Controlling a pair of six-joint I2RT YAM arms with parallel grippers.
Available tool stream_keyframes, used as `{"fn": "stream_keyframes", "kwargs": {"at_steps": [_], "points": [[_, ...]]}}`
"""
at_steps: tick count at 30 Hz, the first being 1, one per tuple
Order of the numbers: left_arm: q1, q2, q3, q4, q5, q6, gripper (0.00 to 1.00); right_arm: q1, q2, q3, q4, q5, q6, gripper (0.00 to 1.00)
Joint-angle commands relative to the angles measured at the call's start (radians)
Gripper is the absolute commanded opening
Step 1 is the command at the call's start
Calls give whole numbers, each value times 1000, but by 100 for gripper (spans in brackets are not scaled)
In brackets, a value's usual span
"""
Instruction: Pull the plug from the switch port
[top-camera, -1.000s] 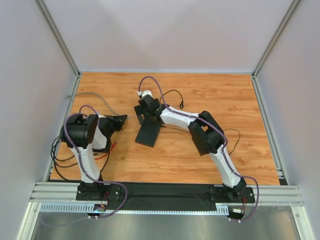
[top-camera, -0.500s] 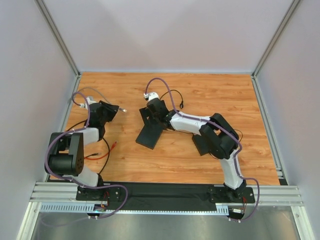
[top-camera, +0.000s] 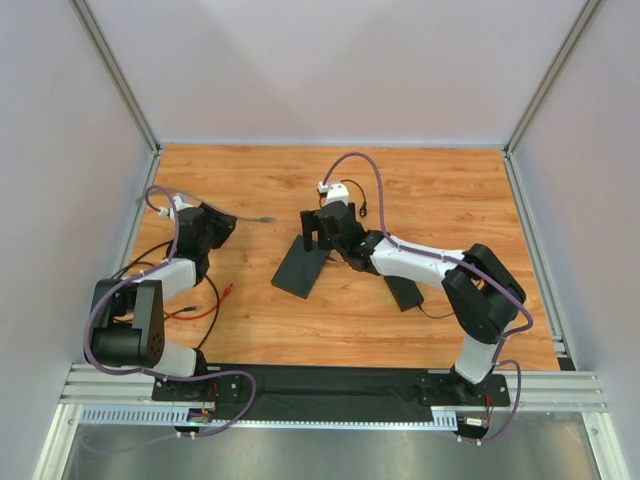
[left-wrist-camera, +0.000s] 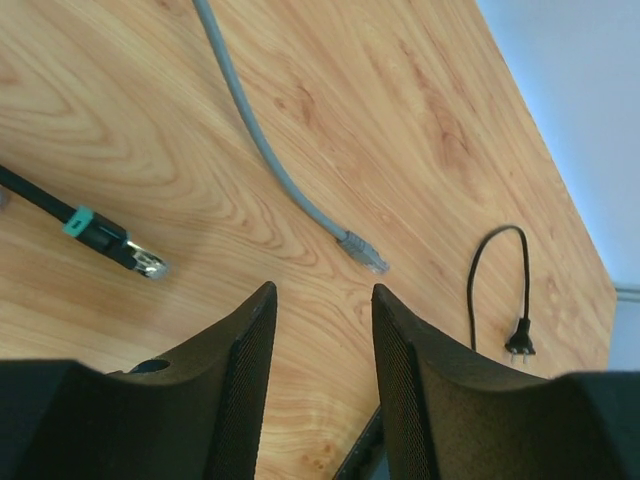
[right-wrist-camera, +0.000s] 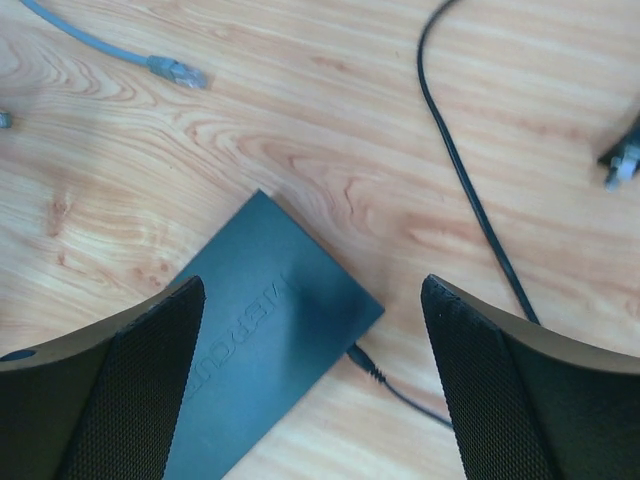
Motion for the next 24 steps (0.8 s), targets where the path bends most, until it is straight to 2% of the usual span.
{"fn": "stream_keyframes", "kwargs": {"at_steps": [1, 4, 8, 14, 24], "points": [[-33, -24, 13, 9, 28, 75, 50, -17, -76, -66, 25, 45, 192, 90], [-73, -11, 34, 17, 51, 120, 49, -25, -117, -141, 51, 17, 296, 86], [-97, 18, 60, 8, 71, 135, 46, -24, -131, -256, 199, -67, 378, 81], [-99, 24, 63, 14, 82, 131, 44, -24, -84, -270, 290, -150, 419, 75], [-97, 13, 80, -26, 65, 146, 42, -24, -8, -244, 284, -196, 481, 71]]}}
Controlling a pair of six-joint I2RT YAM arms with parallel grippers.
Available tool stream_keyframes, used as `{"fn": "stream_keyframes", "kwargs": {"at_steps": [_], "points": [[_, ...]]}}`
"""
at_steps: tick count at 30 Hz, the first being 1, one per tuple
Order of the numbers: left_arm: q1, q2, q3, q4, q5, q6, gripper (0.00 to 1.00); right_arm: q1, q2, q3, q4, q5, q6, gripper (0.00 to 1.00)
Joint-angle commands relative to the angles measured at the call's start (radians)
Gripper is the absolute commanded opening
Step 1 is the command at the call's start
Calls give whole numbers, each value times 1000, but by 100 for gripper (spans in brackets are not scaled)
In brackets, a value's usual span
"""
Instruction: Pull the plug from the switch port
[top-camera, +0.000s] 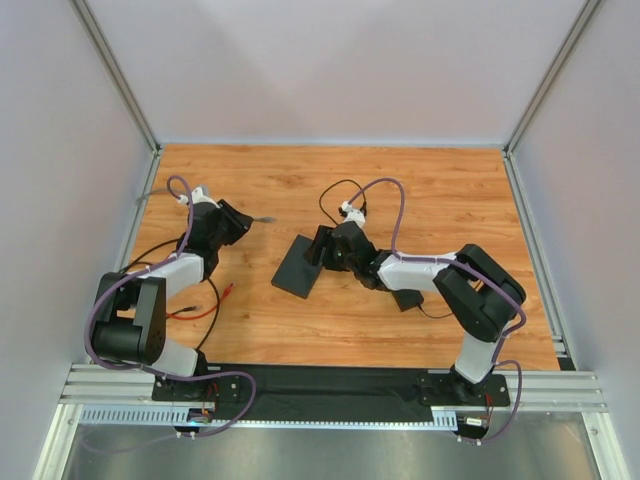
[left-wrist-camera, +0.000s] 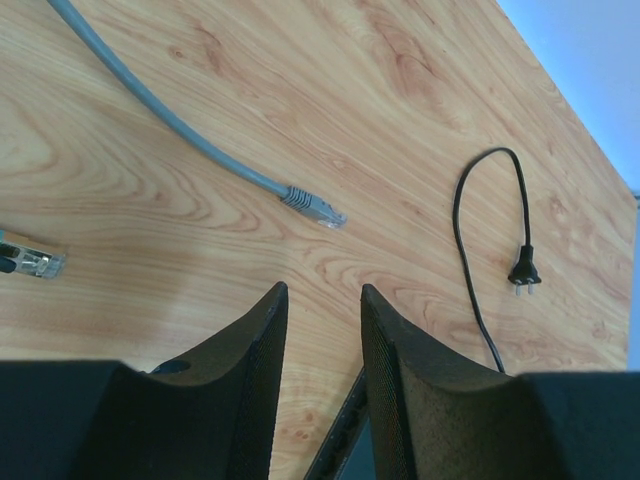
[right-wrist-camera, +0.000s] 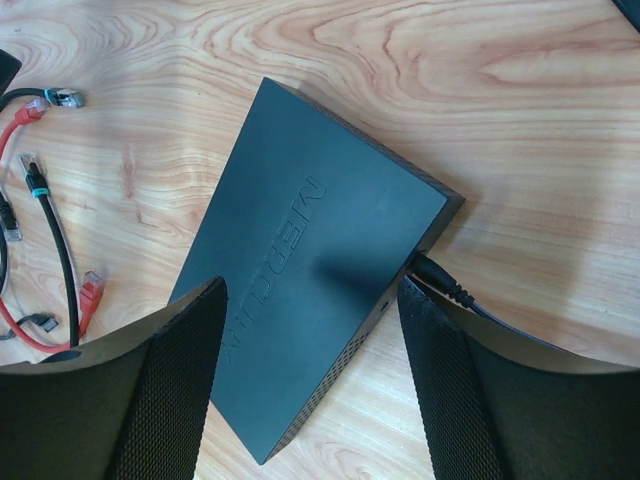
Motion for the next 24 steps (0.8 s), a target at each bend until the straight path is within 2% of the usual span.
{"fn": "stream_keyframes", "kwargs": {"at_steps": [1, 9, 17, 21, 24], "points": [[1, -12, 26, 2, 1, 27, 42, 2, 3, 16, 46, 6, 37, 71], [1, -4, 26, 7, 7, 19, 42, 0, 62, 74, 23, -27, -12, 70], [1, -29, 37, -19, 7, 53, 41, -1, 171, 264, -29, -82, -188, 71], [1, -32, 25, -13, 13, 45, 40, -4, 256, 425, -51, -188, -265, 71], [1, -24, 25, 1, 36, 41, 37, -4, 293, 522, -118, -173, -276, 72]]}}
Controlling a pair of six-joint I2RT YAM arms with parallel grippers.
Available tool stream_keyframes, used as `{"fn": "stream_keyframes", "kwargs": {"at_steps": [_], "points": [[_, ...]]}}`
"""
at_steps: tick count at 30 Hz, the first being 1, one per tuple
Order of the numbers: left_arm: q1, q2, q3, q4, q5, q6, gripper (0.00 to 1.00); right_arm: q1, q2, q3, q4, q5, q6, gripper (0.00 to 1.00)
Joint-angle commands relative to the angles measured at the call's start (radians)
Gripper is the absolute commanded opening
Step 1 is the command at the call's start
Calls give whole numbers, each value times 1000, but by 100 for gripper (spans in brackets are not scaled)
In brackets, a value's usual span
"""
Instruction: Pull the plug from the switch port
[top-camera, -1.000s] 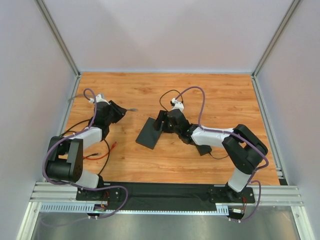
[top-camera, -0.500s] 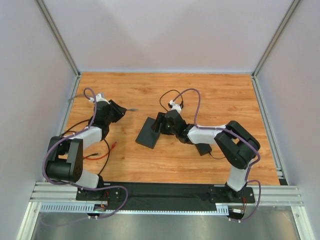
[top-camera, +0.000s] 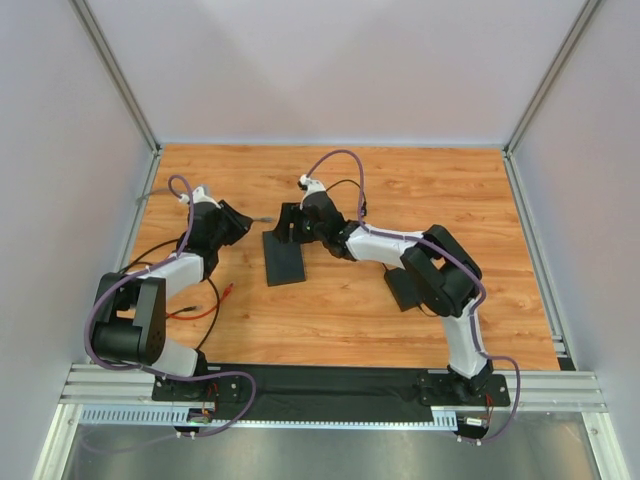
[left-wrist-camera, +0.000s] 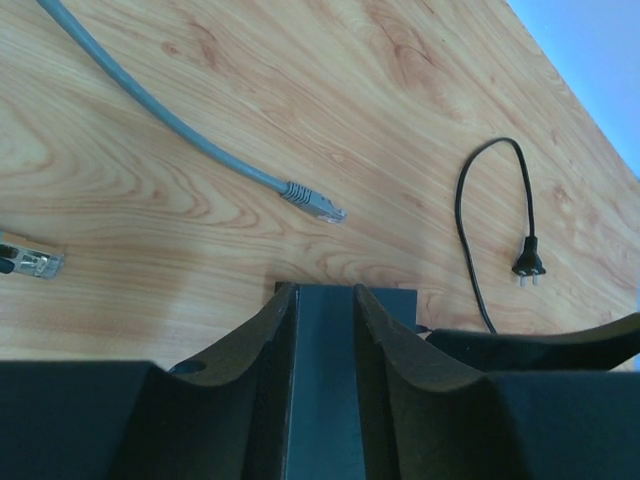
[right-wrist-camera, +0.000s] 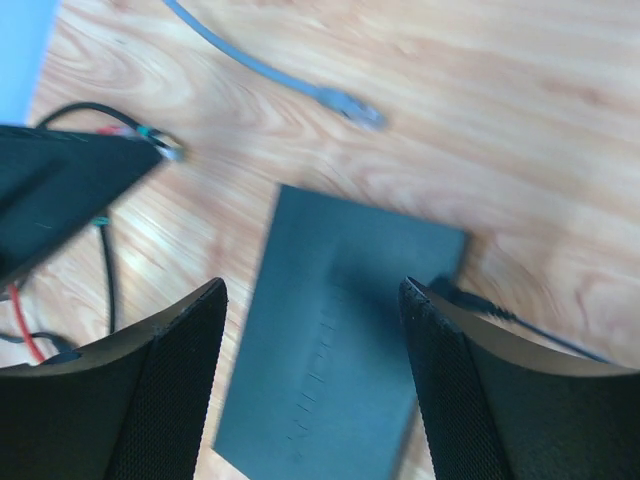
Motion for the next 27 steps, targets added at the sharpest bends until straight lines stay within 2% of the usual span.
{"fn": "stream_keyframes", "kwargs": {"at_steps": [1, 6, 9, 12, 19, 23, 27], "points": [[0, -20, 21, 21, 34, 16, 36, 0, -2, 80, -29, -29, -60, 72], [-26, 27, 53, 19, 81, 15, 32, -12, -93, -70, 40, 78, 25, 70], [-67, 73, 117, -25, 117, 48, 29, -44, -116, -174, 105, 68, 116, 69], [-106, 114, 185, -105, 117, 87, 28, -64, -148, -256, 223, 60, 211, 61], [-140, 188, 262, -212, 112, 99, 37, -84, -144, -330, 327, 65, 265, 56], [-176, 216, 301, -272, 77, 120, 33, -121, -85, -333, 401, 5, 366, 54], [-225, 233, 369, -388, 8, 142, 24, -150, -6, -331, 497, -97, 478, 39]]}}
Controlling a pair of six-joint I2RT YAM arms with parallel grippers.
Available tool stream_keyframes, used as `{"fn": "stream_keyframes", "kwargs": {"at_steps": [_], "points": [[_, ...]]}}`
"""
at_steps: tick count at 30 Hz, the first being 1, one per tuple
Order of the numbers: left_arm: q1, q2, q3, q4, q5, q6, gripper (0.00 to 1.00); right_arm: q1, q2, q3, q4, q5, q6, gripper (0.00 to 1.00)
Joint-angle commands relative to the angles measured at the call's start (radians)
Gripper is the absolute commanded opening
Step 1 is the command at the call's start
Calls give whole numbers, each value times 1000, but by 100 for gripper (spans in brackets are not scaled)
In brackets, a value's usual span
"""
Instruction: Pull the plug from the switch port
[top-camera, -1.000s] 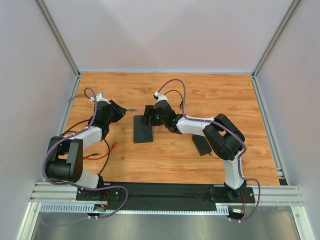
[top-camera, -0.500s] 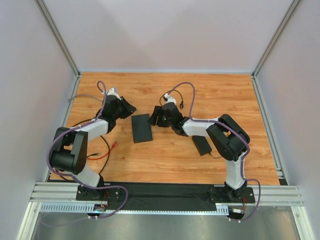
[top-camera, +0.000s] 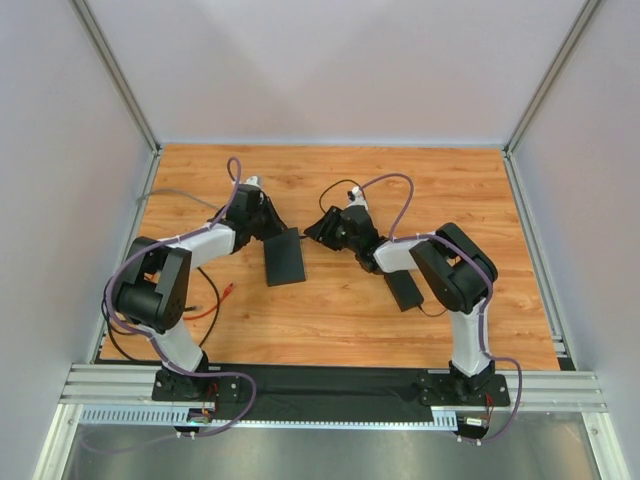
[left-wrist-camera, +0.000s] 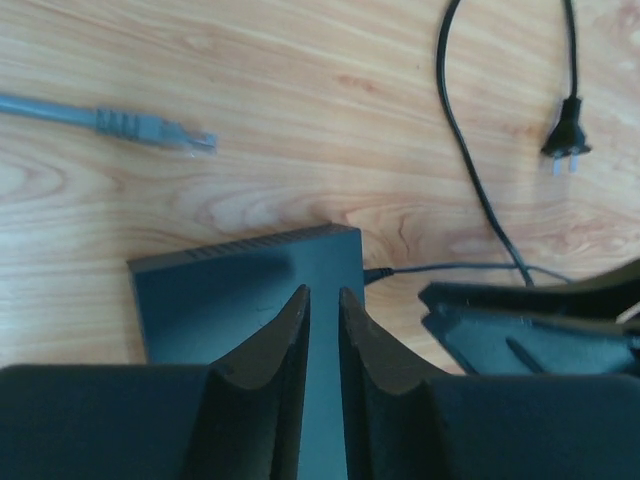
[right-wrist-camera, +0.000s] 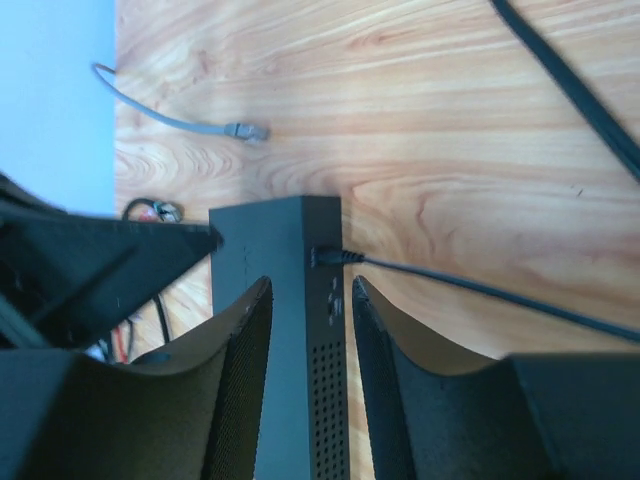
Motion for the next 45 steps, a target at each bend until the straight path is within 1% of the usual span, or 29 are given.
{"fn": "stream_keyframes", "kwargs": {"at_steps": [1, 4, 5, 6, 10, 12, 18, 22, 29, 35, 39, 41, 43, 45], "points": [[-45, 6, 91, -168, -75, 48, 23, -29, 66, -2, 147, -80, 145, 39], [-68, 36, 166, -280, -121, 75, 18, -29, 81, -7, 151, -89, 184, 38], [-72, 40, 190, -304, -135, 77, 18, -29, 83, -7, 147, -92, 192, 38], [-79, 45, 197, -318, -162, 82, 18, -29, 84, -7, 133, -97, 197, 38], [-90, 68, 221, -363, -179, 94, 22, -27, 87, -10, 119, -97, 218, 41], [-107, 86, 231, -391, -201, 100, 22, -27, 97, -3, 113, -97, 221, 42], [-116, 132, 240, -408, -199, 97, 21, -10, 132, 22, 93, -66, 267, 41], [-121, 135, 254, -445, -253, 102, 20, -7, 164, 44, 72, -57, 306, 41], [-121, 158, 295, -494, -259, 132, 19, -7, 175, 71, -4, -9, 359, 39], [-121, 161, 289, -497, -244, 140, 18, -10, 186, 36, 29, 12, 442, 38], [-121, 172, 297, -508, -242, 140, 18, -15, 192, 19, 42, 23, 491, 33], [-121, 175, 300, -508, -241, 141, 18, -19, 209, 33, 52, 5, 491, 31], [-119, 175, 300, -509, -245, 141, 18, -19, 215, 53, 12, -3, 494, 31], [-119, 177, 304, -514, -244, 140, 18, -22, 225, 67, 12, -15, 498, 30]]}}
